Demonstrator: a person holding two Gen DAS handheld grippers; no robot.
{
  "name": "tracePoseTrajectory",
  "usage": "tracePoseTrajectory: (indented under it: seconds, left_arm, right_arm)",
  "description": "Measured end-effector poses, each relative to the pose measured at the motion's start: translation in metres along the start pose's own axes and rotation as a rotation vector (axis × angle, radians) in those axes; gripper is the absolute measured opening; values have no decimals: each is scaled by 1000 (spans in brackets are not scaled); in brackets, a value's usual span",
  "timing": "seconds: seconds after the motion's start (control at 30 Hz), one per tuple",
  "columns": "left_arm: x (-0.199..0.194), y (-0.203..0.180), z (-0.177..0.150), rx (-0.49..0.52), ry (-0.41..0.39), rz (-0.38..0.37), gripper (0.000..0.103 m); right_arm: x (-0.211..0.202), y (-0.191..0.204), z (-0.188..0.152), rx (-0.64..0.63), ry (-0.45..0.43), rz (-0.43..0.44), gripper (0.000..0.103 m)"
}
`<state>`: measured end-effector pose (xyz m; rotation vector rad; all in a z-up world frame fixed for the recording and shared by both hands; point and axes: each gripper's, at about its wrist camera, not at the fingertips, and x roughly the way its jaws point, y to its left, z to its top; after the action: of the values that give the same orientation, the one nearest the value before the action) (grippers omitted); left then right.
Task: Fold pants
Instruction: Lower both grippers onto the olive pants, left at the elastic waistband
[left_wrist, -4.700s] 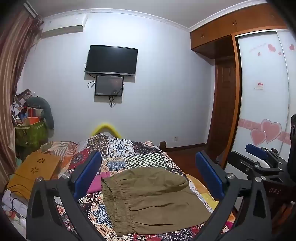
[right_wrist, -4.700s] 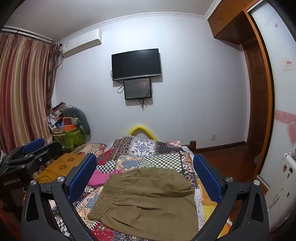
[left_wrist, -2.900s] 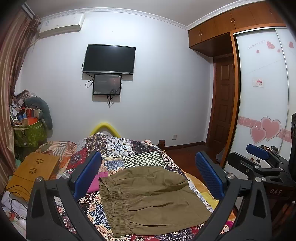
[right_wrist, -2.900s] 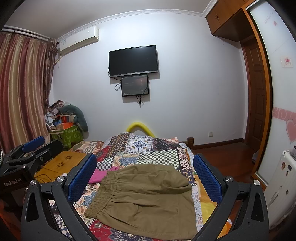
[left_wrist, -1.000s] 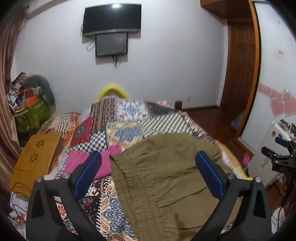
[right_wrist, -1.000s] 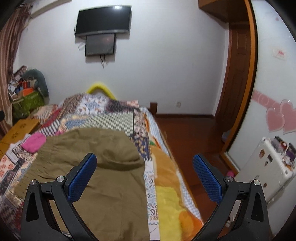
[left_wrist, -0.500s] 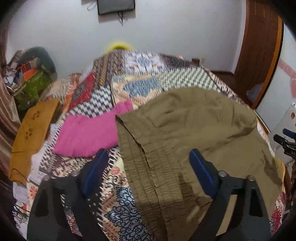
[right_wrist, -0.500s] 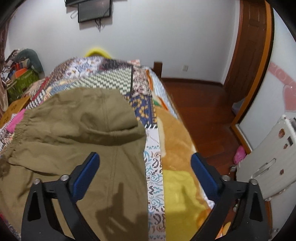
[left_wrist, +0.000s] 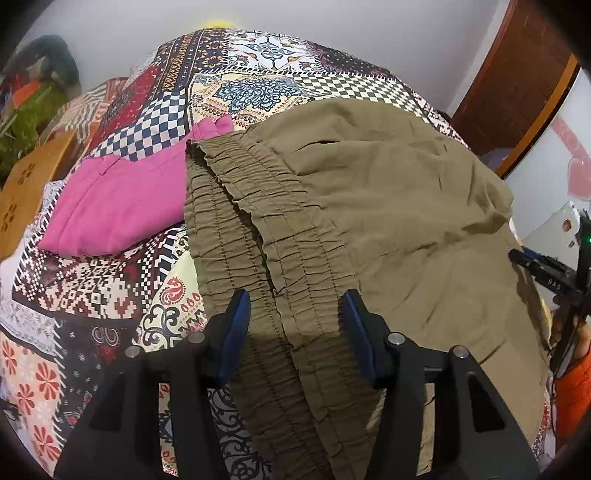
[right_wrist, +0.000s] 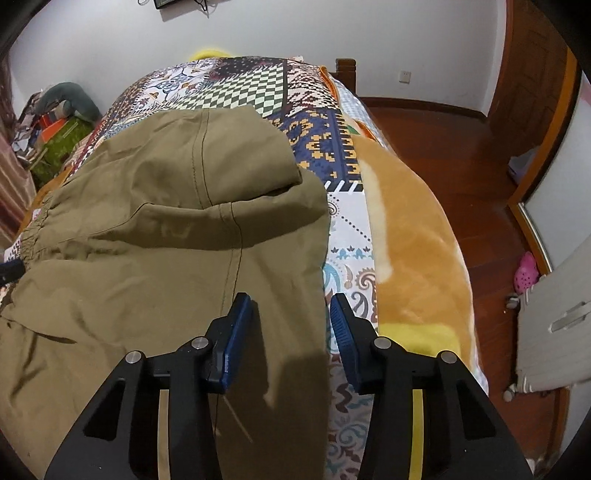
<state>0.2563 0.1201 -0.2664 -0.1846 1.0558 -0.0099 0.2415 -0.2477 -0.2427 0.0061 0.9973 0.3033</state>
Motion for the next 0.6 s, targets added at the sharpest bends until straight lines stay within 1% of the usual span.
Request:
tracePoseTrajectory:
  seconds: [0.03, 0.07, 0.1, 0.17, 0.2, 0.23, 0.27, 0.33, 0.47, 0.6]
  left_arm:
    - [0, 0, 0, -5, -3, -5, 48]
    - [1, 0, 0, -6, -4, -9, 47]
    - [1, 0, 1, -4, -6, -10, 46]
    - [2, -2, 2, 3, -9, -20, 33]
    - [3, -4, 4, 7, -10, -17, 33]
    - [4, -4, 5, 10, -11, -9, 31]
    - [4, -4, 7, 12, -12, -9, 29]
    - [4, -3, 10, 14, -19, 0, 23]
    - [7, 2, 16, -3, -12, -13, 22]
    - [9, 3, 19, 15, -20, 20, 22]
  right_arm:
    - [0, 1, 0, -5, -1, 0, 39]
    - [-1, 2, -1, -15, -2, -2, 33]
    - [0, 3, 0, -23, -1, -7, 30]
    - [0, 5, 1, -35, 0, -16, 20]
    - [0, 5, 0, -38, 0, -17, 17]
    - [0, 3, 0, -37, 1, -13, 12]
    - [-1, 2, -1, -33, 0, -6, 10]
    - [-2, 2, -2, -32, -1, -7, 8]
    - [-5, 6, -5, -42, 3, -14, 7]
    - [-7, 8, -10, -48, 16, -14, 7]
